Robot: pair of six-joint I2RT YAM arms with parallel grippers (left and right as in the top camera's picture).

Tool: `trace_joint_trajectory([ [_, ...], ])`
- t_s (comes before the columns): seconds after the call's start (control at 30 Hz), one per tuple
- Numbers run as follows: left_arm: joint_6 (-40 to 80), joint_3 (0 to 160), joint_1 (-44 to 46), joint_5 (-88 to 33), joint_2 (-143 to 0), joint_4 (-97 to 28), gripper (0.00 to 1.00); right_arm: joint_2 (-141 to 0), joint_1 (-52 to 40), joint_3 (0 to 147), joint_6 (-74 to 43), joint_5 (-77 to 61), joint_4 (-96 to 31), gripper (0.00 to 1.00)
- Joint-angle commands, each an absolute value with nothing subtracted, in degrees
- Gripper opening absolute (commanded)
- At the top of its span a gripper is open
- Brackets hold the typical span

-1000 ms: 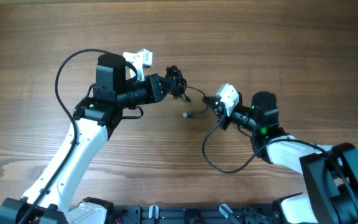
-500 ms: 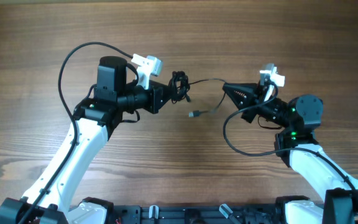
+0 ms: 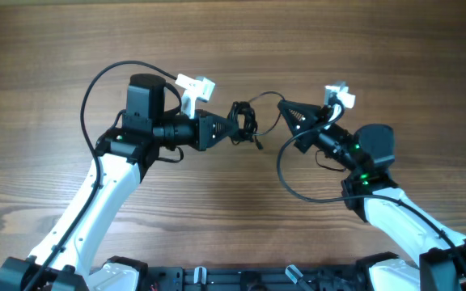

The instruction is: Untangle cables

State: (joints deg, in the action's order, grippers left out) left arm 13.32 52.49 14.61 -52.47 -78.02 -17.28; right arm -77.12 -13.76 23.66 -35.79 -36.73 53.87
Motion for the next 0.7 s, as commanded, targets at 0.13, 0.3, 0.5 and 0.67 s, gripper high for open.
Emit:
trace_joint_trajectory([
  [0.13, 28.82, 52.73, 15.57, -54.19, -77.80, -11.31, 0.04, -76.29, -22.06, 23.99, -27.29, -34.26, 49.95, 0.04],
  [0.3, 28.99, 52.73, 17.54, -54.22, -77.80, -10.66, 0.04, -76.31, -24.58, 23.99, -23.94, -33.32, 48.36, 0.04],
  [0.5, 27.35, 52.73, 19.62, -61.28, -77.80, -4.89, 0.04, -76.66, -24.58, 23.99, -23.99, -30.24, 48.23, 0.04],
  [0.67, 19.68, 52.73, 21.91, -70.54, -77.80, -2.50, 0.04, -76.66, -24.53, 23.99, -23.90, -30.00, 47.68, 0.06],
])
